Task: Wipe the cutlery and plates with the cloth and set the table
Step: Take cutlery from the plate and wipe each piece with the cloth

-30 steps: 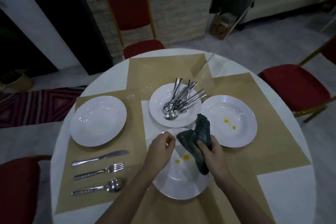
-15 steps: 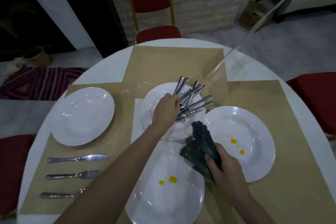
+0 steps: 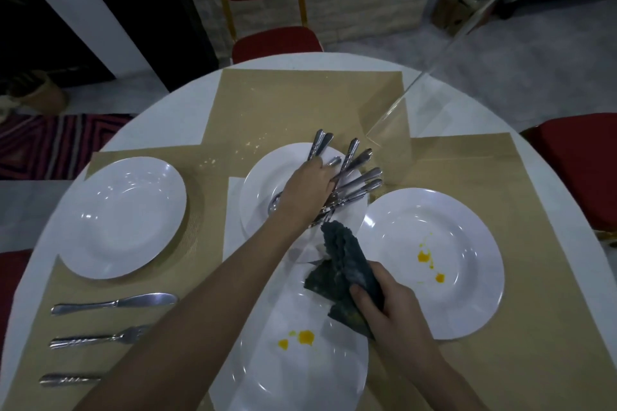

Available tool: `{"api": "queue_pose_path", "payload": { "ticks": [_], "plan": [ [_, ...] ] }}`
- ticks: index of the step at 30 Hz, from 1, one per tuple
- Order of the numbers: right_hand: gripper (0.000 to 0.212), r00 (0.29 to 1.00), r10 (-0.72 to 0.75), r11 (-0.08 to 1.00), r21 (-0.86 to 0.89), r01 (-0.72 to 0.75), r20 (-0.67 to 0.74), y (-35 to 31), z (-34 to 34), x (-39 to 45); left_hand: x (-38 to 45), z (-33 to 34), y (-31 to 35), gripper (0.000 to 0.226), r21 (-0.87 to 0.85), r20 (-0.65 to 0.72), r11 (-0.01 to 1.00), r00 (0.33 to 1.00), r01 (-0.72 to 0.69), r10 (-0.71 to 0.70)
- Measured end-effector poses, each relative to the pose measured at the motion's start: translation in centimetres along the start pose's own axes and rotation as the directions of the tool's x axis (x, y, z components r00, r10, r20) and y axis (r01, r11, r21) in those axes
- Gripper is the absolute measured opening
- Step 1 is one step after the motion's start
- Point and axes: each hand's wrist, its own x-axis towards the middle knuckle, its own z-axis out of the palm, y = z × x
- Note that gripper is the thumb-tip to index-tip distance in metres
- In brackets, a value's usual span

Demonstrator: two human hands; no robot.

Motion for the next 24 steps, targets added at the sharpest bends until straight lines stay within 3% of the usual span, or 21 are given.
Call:
{"api": "queue_pose_path", "payload": {
  "ticks": [5, 12, 17, 20, 22, 24],
  "plan": [
    [0.02, 1.0, 0.027, 0.999, 0.038, -0.027, -0.009, -0.4, 0.1, -0.3, -0.4, -1.0, -0.4, 0.017, -0.033, 0.013, 0.999, 1.0, 0.018, -0.017],
    [0.016, 0.996, 0.08, 0.986, 0.151, -0.073, -0.04, -1.4, 0.9, -1.2, -0.8, -4.0, -1.1, 0.016, -0.142, -0.093, 0.989, 0.994, 0.037, -0.05],
    [0.015, 0.989, 0.118, 0.954, 0.286, -0.089, -0.087, -2.5, 1.4, -2.5, -4.1, -7.6, -1.0, 0.015, -0.408, -0.21, 0.908, 0.959, 0.089, -0.189],
    [0.011, 0.978, 0.17, 0.918, 0.38, -0.113, -0.121, -3.4, 1.7, -3.6, -8.6, -10.1, -0.5, 0.02, -0.673, -0.159, 0.721, 0.919, 0.166, -0.36],
    [0.009, 0.967, 0.212, 0.889, 0.438, -0.132, -0.139, -4.0, 2.1, -4.8, -12.6, -11.2, 0.3, 0.017, -0.883, -0.07, 0.445, 0.895, 0.15, -0.441],
    [0.008, 0.955, 0.258, 0.859, 0.486, -0.159, -0.144, -4.7, 2.5, -6.2, -16.7, -12.0, 1.1, 0.024, -0.974, 0.02, 0.191, 0.883, 0.123, -0.469]
  ]
}}
